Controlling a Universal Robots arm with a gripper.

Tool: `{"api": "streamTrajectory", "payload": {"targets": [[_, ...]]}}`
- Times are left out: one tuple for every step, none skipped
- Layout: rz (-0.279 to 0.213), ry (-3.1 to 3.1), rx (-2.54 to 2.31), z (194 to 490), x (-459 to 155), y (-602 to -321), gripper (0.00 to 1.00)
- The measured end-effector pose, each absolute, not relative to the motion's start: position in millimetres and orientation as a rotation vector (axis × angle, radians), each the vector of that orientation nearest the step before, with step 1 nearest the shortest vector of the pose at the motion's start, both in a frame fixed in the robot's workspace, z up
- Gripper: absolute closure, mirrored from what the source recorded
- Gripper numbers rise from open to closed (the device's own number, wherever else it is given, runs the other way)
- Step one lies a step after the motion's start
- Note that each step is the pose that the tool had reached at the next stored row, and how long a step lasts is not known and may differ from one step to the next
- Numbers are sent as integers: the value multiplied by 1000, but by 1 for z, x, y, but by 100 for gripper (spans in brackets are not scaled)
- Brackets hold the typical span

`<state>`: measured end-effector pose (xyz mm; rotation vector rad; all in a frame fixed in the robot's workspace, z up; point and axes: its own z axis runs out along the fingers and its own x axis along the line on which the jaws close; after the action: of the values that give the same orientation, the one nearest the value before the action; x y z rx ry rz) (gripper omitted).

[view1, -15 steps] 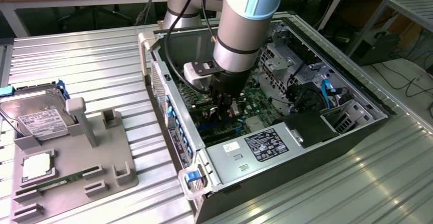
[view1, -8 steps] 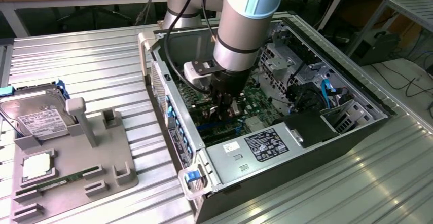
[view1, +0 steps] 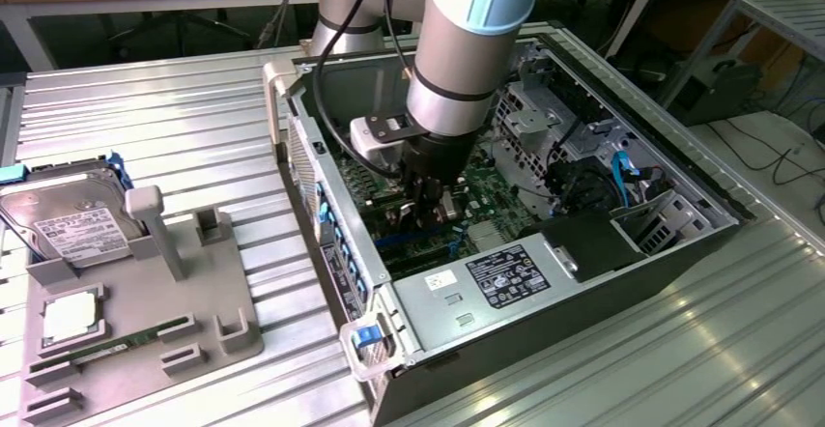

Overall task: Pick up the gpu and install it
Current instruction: 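Insert the gpu into the slot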

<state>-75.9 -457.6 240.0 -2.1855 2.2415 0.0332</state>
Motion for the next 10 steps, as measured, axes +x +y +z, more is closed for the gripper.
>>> {"api": "streamTrajectory", "payload": {"targets": [[33, 2240, -2187, 240, -76, -458, 72], [33, 2239, -2189, 240, -76, -458, 72], [33, 2239, -2189, 240, -76, -458, 72], [33, 2239, -2189, 240, -76, -458, 72], [33, 2239, -2189, 240, -76, -458, 72], [33, 2239, -2189, 240, -76, -457, 72], [33, 2238, -2189, 240, -76, -458, 72], [33, 2237, -2190, 240, -76, -458, 72], [33, 2237, -2191, 240, -76, -458, 72], [33, 2236, -2191, 240, -76, -457, 72]]}}
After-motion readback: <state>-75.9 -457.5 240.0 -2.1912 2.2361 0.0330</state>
